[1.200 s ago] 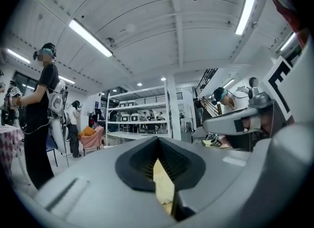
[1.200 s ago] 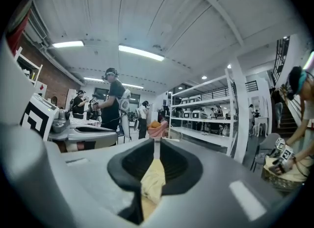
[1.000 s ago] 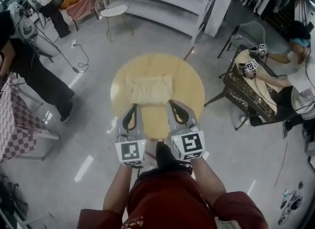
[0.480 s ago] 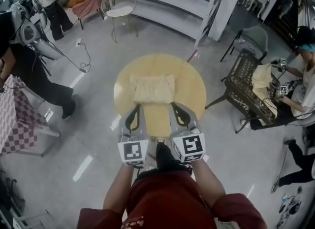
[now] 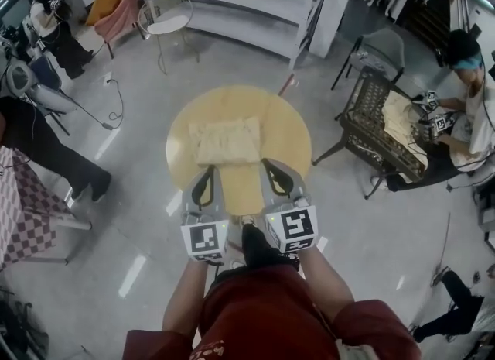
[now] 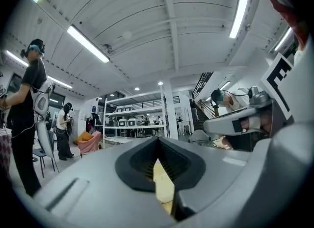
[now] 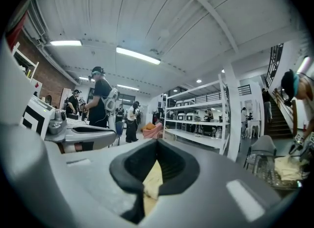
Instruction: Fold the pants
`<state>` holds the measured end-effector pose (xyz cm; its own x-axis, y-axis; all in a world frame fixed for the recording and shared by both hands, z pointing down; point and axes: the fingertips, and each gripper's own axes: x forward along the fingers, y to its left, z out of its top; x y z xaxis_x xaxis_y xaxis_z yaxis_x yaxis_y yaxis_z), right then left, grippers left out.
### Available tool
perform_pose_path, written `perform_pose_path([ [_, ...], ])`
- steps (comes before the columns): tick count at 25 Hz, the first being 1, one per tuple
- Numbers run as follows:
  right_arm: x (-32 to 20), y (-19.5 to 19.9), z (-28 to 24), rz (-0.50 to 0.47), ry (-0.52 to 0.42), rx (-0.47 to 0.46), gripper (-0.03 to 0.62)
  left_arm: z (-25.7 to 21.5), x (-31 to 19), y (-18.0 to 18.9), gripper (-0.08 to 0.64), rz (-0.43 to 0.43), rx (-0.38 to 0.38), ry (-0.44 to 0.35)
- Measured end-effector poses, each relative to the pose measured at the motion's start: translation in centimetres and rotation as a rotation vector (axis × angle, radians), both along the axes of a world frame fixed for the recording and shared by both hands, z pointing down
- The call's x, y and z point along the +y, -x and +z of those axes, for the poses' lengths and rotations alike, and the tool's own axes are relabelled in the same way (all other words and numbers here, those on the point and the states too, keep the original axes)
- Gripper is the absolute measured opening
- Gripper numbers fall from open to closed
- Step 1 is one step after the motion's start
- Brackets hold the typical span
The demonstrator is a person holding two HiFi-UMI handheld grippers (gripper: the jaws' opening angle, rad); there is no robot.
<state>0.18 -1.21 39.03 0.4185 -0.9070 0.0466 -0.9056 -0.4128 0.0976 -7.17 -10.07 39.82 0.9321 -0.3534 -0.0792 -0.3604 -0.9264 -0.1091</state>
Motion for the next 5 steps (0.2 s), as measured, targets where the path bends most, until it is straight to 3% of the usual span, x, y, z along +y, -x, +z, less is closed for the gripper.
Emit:
perform_pose_path([
  [5, 0.91, -0.49, -0.19, 0.014, 0.005, 0.003, 0.000, 0.17, 0.83, -0.54, 0.006, 0.013, -0.001, 0.005],
])
